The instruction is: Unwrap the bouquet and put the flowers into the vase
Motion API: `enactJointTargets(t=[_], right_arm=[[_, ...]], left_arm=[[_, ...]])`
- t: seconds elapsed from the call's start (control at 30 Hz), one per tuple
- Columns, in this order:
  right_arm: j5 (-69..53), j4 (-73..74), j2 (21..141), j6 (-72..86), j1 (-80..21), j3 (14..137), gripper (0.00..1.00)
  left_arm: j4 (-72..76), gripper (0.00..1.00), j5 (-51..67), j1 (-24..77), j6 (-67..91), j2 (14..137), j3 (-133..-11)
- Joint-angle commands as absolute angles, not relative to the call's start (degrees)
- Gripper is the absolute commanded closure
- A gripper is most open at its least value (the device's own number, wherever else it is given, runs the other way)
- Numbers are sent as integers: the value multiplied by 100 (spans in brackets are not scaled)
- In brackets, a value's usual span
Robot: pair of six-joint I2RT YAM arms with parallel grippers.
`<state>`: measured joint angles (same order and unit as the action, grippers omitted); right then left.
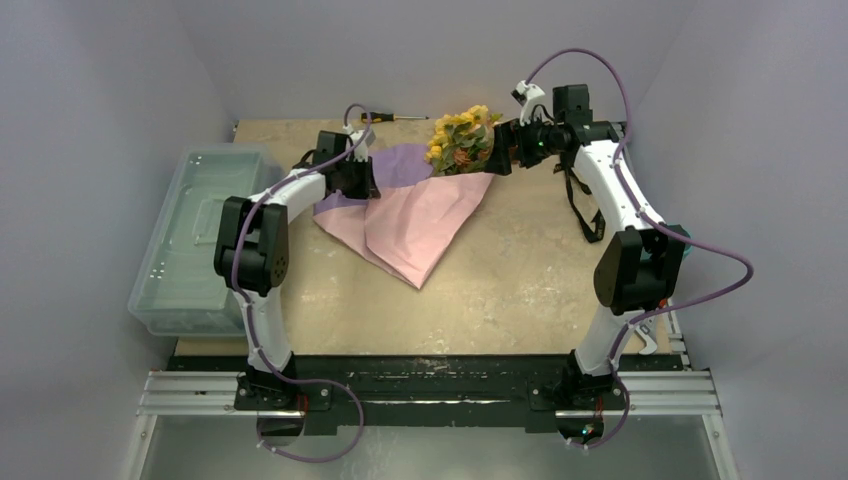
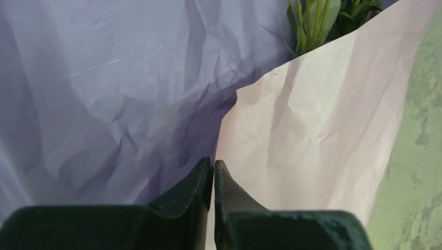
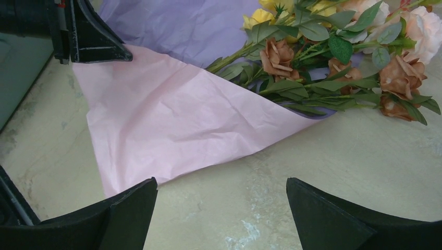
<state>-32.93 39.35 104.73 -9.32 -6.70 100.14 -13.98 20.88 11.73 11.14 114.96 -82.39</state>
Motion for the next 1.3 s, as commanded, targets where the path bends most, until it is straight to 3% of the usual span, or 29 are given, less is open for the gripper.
enactJointTargets(t=[0.0, 0.33, 0.77, 1.27], right_arm=[[-3393, 3784, 10226, -786, -678, 10216, 2], [-3375, 4186, 10407, -492, -662, 11029, 2], [-3417, 4351, 9856, -972, -446, 10374, 3], [-3622, 4540, 10230, -1662, -441, 9850, 11]], left_arm=[[-1189, 100, 2550, 1306, 1123, 11286, -8206], [-620, 100, 3202, 2587, 846, 10271, -8236], [-290, 100, 3409, 4533, 254, 10864, -8414], [-254, 100, 2754, 5288, -1079, 12066, -8537]])
